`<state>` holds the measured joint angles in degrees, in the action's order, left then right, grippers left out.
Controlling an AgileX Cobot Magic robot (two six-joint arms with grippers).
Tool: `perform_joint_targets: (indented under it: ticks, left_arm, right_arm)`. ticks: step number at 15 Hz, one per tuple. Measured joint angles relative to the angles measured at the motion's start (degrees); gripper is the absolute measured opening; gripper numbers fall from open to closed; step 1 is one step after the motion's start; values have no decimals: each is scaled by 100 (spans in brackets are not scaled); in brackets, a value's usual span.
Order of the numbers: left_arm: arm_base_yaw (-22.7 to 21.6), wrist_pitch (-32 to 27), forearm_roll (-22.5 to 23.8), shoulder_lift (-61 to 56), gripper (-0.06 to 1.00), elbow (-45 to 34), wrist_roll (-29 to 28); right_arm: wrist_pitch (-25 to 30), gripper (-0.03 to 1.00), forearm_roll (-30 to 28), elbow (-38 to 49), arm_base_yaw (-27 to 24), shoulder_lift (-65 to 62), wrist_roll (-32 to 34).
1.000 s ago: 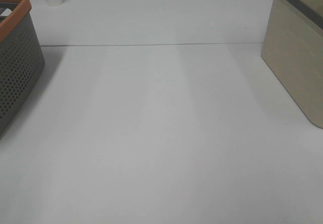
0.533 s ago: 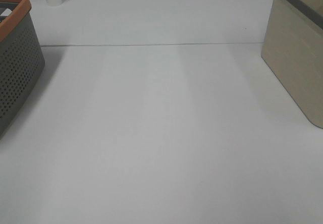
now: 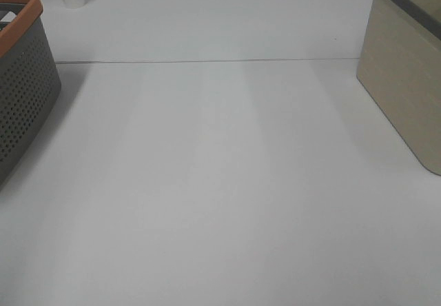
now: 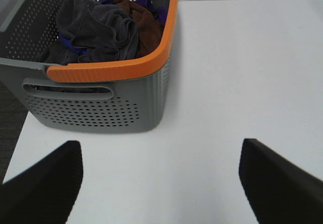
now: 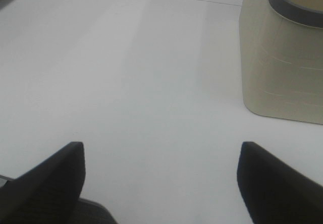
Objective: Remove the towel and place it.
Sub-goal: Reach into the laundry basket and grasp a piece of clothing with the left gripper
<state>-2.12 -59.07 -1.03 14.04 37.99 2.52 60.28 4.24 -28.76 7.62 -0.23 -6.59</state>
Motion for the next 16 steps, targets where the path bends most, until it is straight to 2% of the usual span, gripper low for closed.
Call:
perform_joint_targets:
  ticks: [3,6,10,16]
  left_arm:
    - [0,17,103,395,79,126,-17]
    - [0,17,223,945,79,435,-384]
    - [0,97,378,1564,79,688,-539]
    - [0,269,401,2876,77,1616,-556]
  right_arm:
    - [0,80,0,0,0,0,0]
    - [0,80,0,0,0,0,0]
    - [0,80,0,0,0,0,0]
    - [0,80,0,0,0,0,0]
